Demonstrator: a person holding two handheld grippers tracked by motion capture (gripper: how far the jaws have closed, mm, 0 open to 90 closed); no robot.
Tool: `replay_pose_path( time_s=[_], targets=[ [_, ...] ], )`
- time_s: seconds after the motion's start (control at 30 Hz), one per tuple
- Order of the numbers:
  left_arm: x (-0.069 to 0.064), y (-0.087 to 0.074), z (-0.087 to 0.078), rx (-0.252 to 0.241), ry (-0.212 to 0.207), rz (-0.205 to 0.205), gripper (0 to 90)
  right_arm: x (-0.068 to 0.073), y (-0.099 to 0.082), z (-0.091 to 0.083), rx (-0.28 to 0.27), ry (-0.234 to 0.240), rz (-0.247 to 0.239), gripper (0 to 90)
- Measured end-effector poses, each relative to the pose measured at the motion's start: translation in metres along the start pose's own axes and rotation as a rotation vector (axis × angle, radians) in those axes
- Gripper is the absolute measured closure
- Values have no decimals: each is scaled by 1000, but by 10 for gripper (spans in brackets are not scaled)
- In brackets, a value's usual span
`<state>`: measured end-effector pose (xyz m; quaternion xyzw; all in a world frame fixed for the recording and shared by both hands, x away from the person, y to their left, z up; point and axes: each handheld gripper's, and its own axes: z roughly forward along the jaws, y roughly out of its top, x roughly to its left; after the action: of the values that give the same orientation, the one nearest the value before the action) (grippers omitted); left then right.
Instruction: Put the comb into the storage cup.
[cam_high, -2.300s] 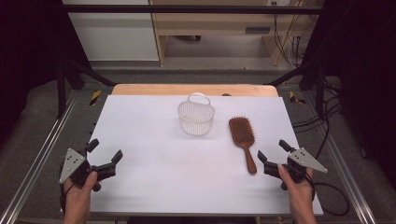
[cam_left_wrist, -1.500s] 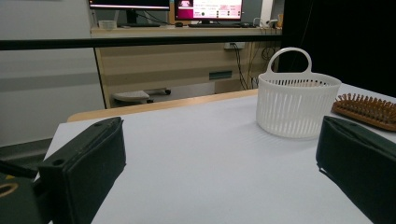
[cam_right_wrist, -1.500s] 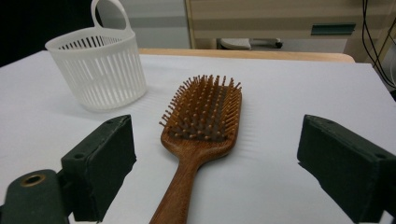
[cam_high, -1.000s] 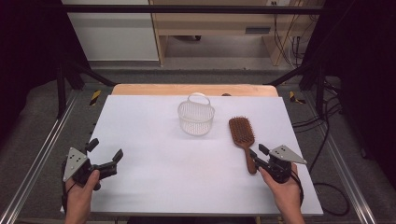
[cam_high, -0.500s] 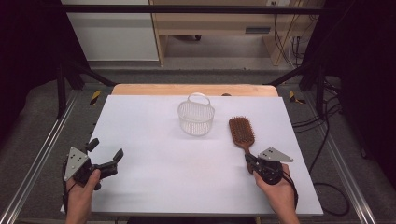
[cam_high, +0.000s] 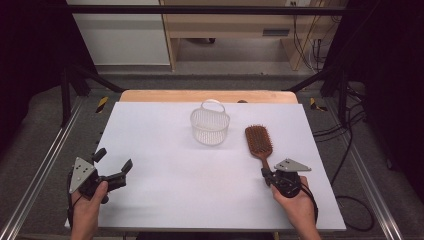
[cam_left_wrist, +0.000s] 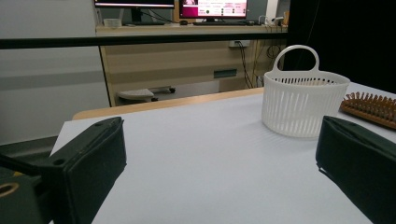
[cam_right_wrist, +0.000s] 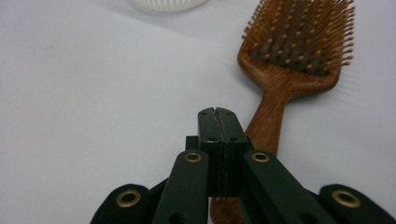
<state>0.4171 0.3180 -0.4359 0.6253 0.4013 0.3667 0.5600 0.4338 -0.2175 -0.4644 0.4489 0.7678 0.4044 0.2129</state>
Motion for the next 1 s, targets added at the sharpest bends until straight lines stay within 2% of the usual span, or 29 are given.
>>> replay_pose_path(
  time_s=[0.27,0.4,0.57,1.0],
  targets=[
    [0,0,0,-2,1,1,19,5,-3,9,105,22,-35,900],
    [0,0,0,-2,2,1,19,3,-6,11,138,12,-20,900],
    [0,0,-1,-1,2,0,19,-3,-8,9,149,-9,-11,900],
    [3,0,-1,1,11,-2,19,-31,-13,0,135,-58,56,900]
  ],
)
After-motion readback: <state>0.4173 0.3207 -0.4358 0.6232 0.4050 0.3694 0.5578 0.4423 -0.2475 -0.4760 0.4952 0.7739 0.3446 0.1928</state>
